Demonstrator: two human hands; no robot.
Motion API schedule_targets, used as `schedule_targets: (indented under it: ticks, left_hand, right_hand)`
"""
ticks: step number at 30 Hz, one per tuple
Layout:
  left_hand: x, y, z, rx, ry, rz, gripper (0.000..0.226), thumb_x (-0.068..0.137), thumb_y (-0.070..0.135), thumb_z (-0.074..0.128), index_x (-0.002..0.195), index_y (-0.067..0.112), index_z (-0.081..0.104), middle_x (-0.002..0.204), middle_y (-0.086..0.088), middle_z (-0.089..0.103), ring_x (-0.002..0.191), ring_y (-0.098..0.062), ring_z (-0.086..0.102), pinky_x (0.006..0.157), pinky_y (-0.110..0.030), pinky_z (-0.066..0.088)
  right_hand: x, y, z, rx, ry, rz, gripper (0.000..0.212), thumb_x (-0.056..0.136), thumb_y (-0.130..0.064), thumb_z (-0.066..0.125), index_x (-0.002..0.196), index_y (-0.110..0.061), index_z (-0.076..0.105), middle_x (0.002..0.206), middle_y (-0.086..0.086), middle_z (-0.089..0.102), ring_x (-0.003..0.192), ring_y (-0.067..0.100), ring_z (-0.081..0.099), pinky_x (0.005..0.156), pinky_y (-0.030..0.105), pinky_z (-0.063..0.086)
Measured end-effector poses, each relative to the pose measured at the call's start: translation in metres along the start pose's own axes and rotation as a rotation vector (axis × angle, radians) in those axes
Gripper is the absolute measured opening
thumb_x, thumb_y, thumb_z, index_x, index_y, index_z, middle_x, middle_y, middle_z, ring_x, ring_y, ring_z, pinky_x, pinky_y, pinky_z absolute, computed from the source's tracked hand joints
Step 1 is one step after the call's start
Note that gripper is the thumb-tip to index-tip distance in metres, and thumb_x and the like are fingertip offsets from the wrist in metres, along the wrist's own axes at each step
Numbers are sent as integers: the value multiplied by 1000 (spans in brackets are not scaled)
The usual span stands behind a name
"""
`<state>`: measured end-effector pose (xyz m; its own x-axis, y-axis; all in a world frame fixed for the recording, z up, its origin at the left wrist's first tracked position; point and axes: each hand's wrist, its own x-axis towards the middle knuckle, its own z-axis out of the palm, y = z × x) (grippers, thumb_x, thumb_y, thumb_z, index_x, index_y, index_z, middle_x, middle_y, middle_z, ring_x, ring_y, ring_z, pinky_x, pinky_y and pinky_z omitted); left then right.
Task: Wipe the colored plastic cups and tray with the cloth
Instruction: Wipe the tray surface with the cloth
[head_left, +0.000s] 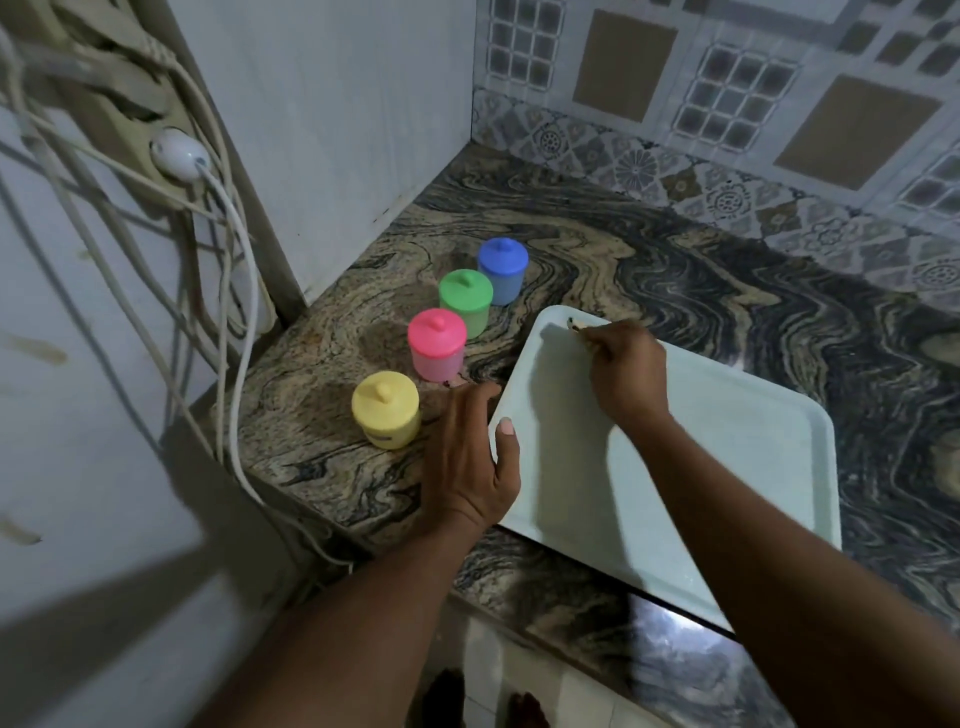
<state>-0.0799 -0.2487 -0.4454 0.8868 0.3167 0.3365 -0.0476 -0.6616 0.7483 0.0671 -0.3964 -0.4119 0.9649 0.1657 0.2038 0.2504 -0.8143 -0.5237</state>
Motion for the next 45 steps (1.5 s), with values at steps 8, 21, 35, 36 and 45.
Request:
schedule_targets:
  ticks: [8, 21, 35, 36, 45]
  left_hand:
    - [3, -8, 3, 22, 7, 17, 48, 99, 31, 33, 109, 7, 73, 112, -8, 69, 102, -26, 63, 89, -39, 53]
    - [4, -11, 11, 238, -36, 88, 46, 95, 29, 38, 110, 11, 77, 110, -11, 65, 95, -37, 58, 81, -46, 49]
    - [9, -4, 15, 527, -194, 141, 39, 95, 44, 40, 111, 26, 71, 135, -4, 53, 111, -36, 50, 91, -49, 42]
    - [9, -2, 15, 543, -219, 151, 39, 96, 45, 40, 113, 26, 70, 139, -4, 51, 118, -36, 48, 94, -50, 41]
    - [10, -10, 24, 450, -276, 149, 55, 98, 51, 30, 125, 23, 68, 153, 1, 46, 125, -31, 54, 97, -51, 47]
  right_hand:
    - [-116, -16, -11, 25, -252, -366, 26, 95, -22, 54, 107, -21, 77, 93, 6, 67, 86, 30, 59, 70, 38, 52]
    - [-80, -2, 0, -124, -36, -66, 30, 93, -10, 57, 116, -15, 75, 97, 10, 62, 93, 35, 53, 73, 34, 45]
    - [-118, 59, -48, -161, 63, 262, 28, 95, -9, 51, 112, -9, 74, 95, 9, 54, 99, 35, 49, 77, 30, 34]
    - [-138, 36, -42, -117, 30, 165, 27, 93, -12, 52, 109, -11, 74, 92, 7, 54, 95, 34, 50, 75, 30, 37]
    - [-83, 140, -108, -59, 235, 625, 30, 91, -1, 52, 114, -5, 71, 119, 27, 60, 109, 43, 56, 89, 40, 44]
